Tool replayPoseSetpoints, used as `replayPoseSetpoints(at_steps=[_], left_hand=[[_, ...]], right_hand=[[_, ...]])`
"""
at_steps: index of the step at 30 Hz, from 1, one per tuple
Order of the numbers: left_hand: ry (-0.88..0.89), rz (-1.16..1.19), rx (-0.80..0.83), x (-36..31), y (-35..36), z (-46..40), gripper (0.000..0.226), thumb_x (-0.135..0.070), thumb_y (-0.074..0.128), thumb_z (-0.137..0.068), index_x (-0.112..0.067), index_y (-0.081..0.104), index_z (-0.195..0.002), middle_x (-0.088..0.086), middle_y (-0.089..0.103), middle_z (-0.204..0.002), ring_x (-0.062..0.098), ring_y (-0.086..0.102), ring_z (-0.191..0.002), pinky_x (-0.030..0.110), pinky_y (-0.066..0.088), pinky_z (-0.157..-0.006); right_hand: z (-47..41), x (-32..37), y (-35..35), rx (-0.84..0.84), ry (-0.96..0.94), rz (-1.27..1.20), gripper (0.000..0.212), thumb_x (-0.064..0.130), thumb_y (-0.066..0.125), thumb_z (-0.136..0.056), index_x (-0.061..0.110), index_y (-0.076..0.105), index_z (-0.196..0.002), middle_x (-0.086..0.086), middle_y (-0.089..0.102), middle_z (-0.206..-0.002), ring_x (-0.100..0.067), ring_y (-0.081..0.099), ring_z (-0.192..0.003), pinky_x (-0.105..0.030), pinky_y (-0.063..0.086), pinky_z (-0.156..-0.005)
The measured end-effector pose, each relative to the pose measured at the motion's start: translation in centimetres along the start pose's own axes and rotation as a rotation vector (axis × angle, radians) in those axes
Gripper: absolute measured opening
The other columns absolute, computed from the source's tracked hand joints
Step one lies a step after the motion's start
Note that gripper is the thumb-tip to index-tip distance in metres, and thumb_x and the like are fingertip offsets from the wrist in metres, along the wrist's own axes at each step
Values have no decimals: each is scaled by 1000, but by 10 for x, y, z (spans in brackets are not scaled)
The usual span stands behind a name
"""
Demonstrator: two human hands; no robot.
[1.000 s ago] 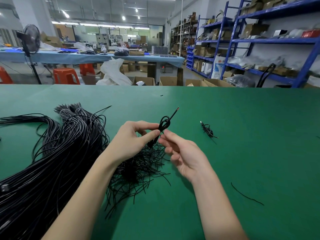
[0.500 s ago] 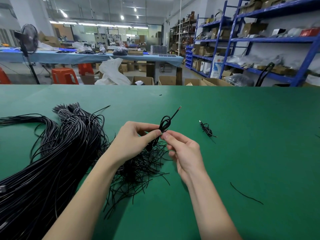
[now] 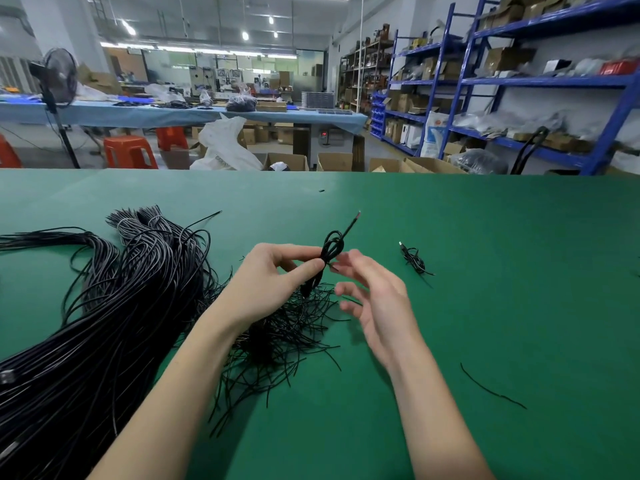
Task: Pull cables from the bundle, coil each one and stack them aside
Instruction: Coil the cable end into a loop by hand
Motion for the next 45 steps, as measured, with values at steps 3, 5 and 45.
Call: replayPoseSetpoints(at_steps=[3,5,45], left_hand=[[120,-111,-12,-8,1,0,13,-34,73,-91,-39,76,-102,-29,71,-90,-1,58,-76,5,39,-66],[163,-120,-11,-12,3,0,15,-33,73,-91,-35,77,-106,-30,69,-91,1,56,-75,5,38,-66],[44,-28,16,-2,3,-2,15,-49,74,-86,-60,72,-96,0,58,-76,13,46,-68,19,35,-60]], right_hand=[[0,-8,-3,9,158,-3,20,29,66,-97,10,73,-96,3,75,-78,-5,57,-53,-16,42,-43],[1,-9,-1,34,177,48,15,25,70,-93,11,72,-96,5,73,-74,-2,55,-52,-14,40,-42],[8,-2,-9,-10,281,127,29,30,75,-89,10,78,-68,-4,75,-72,-3,60,-48,-10,46,-43]])
Point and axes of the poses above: each hand's wrist, its own z-axis away from the middle knuckle, its own y-axis out of the palm, x = y × z, the point moved 10 cm from there along -z, towards the middle knuckle
